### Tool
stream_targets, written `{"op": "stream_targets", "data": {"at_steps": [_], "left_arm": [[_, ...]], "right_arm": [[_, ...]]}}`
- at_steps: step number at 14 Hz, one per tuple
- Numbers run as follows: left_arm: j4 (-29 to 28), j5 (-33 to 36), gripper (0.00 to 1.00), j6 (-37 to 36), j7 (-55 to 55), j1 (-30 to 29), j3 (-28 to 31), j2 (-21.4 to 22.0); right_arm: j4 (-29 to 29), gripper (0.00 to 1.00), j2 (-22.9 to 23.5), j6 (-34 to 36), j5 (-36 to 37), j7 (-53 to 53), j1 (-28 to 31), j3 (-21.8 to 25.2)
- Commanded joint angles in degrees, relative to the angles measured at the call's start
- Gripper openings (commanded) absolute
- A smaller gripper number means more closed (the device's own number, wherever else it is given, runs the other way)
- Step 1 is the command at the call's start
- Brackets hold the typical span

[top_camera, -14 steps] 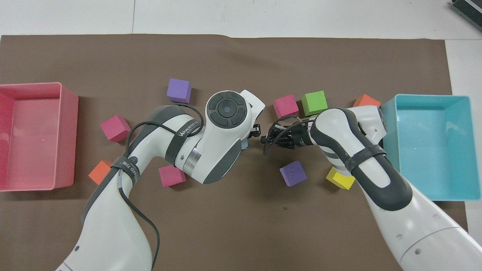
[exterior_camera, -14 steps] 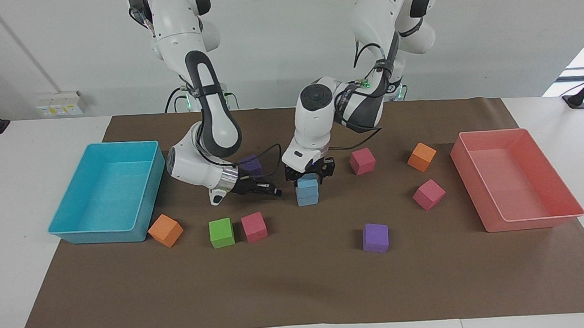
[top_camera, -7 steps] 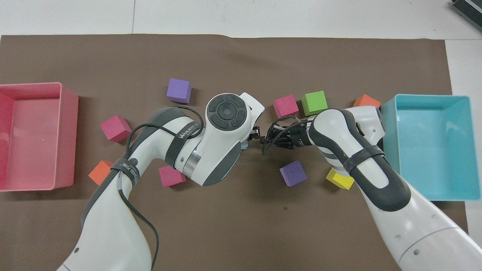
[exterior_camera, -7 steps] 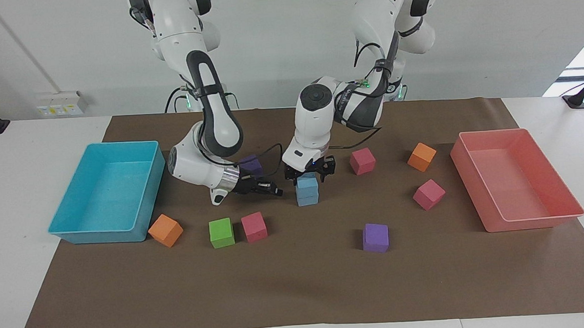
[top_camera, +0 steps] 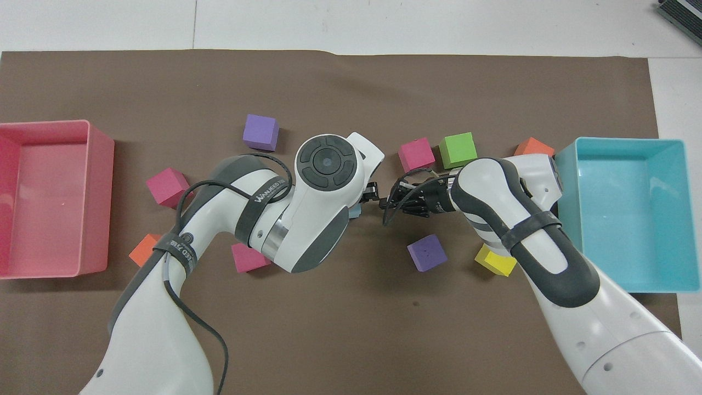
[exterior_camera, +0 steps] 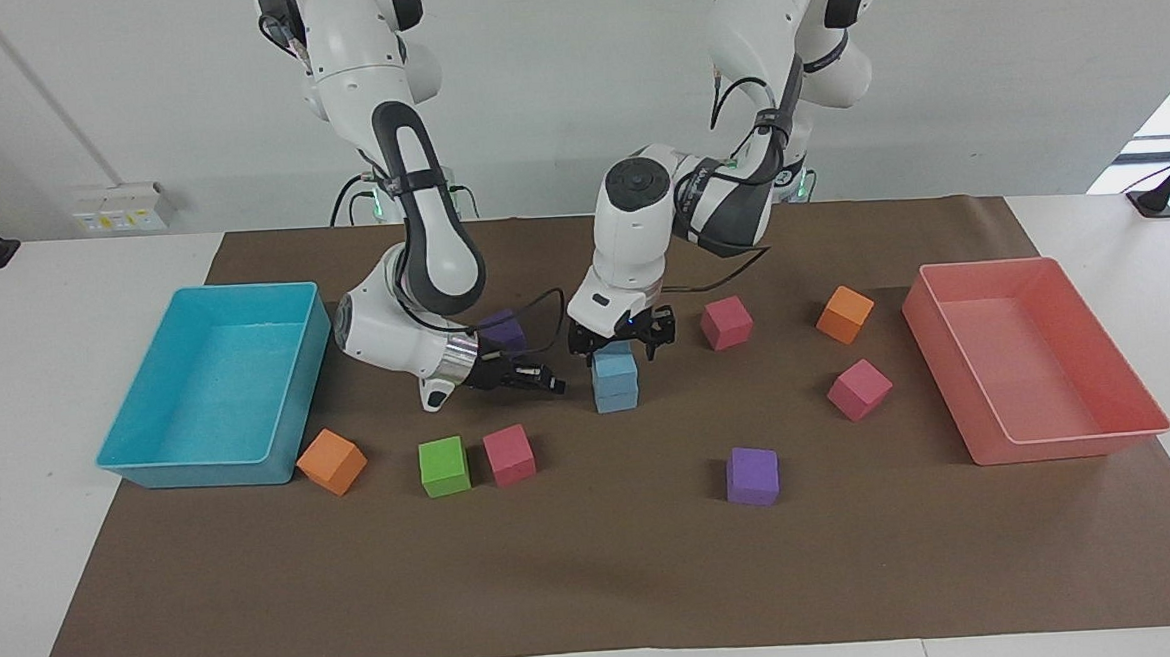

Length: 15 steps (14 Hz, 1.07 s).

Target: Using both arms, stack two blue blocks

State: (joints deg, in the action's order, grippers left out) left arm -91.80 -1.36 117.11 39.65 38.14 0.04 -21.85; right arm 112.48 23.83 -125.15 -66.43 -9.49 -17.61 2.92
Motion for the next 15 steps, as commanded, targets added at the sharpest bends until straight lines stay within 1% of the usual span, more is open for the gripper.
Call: {"op": "stream_targets", "data": {"at_steps": [1, 3, 5, 6, 8, 9, 11, 12, 13, 15], "left_arm": [[-2.95, 0.04, 1.00, -5.12, -0.45, -1.31, 0.31, 6.45], [-5.74, 0.04, 1.00, -7.33, -4.12, -3.94, 0.31, 10.75], [-11.89, 0.04, 1.00, -6.99, -9.30, -7.63, 0.31, 16.98], [-14.26, 0.04, 1.00, -7.16, -11.59, -8.77, 0.40, 19.36], [-16.13, 0.04, 1.00, -7.60, -15.37, -11.84, 0.40, 21.93], [-16.31, 0.04, 1.00, -8.03, -17.39, -13.78, 0.40, 22.89], [-16.31, 0.04, 1.00, -9.87, -22.31, -17.30, 0.40, 24.39], [-16.22, 0.04, 1.00, -11.28, -24.25, -18.27, 0.49, 25.01], [-15.96, 0.04, 1.00, -12.25, -26.36, -19.93, 0.49, 25.62], [-13.95, 0.04, 1.00, -13.31, -31.10, -22.75, 0.92, 25.89]], "right_arm": [[0.10, 0.00, -1.85, 0.08, -0.72, -1.76, 0.56, -0.19], [0.10, 0.00, -3.17, 0.17, 0.24, -1.41, 0.91, -0.11], [0.10, 0.00, -4.05, 0.17, 1.56, -1.15, 1.44, -0.02], [0.02, 0.00, -4.49, 0.17, 3.83, -1.14, 1.35, 0.07], [-0.51, 0.11, -5.81, 0.17, 9.10, 1.12, 2.31, 0.07], [-1.21, 0.18, -6.86, 0.26, 12.52, 2.97, 2.41, 0.07], [-2.70, 0.58, -8.27, 1.48, 23.13, 7.01, 2.41, 0.07], [-3.23, 0.83, -8.97, 2.10, 27.97, 8.77, 2.49, 0.07], [-3.50, 1.00, -9.85, 2.80, 31.93, 9.57, 2.49, 0.07], [-4.29, 1.00, -11.87, 4.20, 40.10, 9.75, 3.02, 0.07]]}}
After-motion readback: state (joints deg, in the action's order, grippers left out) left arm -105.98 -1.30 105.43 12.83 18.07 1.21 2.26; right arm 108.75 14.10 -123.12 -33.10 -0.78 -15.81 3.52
